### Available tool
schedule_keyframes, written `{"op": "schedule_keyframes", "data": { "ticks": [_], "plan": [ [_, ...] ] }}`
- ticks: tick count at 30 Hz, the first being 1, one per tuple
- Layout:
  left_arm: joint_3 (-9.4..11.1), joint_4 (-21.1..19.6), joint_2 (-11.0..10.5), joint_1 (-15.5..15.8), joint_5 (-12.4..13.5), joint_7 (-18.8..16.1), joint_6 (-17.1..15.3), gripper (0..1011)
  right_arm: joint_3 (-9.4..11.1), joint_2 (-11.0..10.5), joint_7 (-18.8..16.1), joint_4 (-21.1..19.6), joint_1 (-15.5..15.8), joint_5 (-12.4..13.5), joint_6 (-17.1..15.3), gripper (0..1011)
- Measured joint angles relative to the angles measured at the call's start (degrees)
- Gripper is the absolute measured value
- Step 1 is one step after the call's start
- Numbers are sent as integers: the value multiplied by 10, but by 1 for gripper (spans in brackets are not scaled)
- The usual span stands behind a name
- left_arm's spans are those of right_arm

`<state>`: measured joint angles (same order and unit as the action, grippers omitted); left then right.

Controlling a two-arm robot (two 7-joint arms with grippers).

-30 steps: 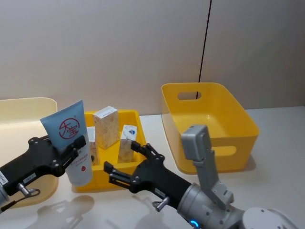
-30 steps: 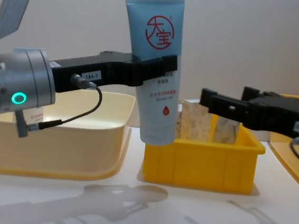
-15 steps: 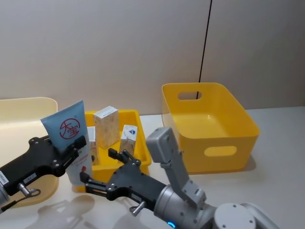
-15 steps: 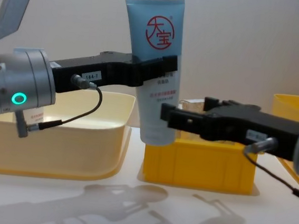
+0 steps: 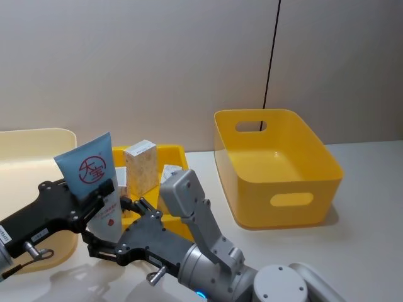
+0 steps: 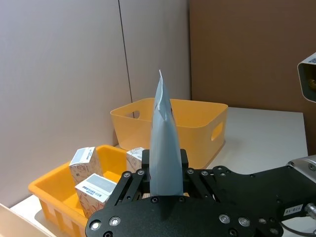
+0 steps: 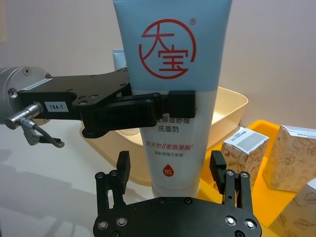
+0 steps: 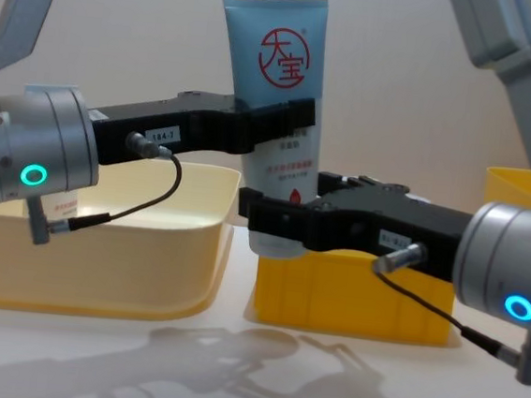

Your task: Bimanual collaborative sorting of washing and personal care products

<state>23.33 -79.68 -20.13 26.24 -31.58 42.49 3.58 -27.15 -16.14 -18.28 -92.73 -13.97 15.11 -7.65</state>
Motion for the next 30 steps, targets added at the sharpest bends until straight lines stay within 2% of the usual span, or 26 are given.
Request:
{"op": "schedule_keyframes", "data": {
  "ticks": [6, 17, 30],
  "plan": [
    [0, 0, 0, 0, 0, 0, 0, 285, -6, 9, 0, 10, -8, -7, 4, 998],
    [0, 0, 0, 0, 0, 0, 0, 285, -11, 18, 2, 22, -17, -16, 8, 779],
    [0, 0, 0, 0, 0, 0, 0, 303, -15, 22, 2, 26, -21, -19, 10, 697]
  ]
}}
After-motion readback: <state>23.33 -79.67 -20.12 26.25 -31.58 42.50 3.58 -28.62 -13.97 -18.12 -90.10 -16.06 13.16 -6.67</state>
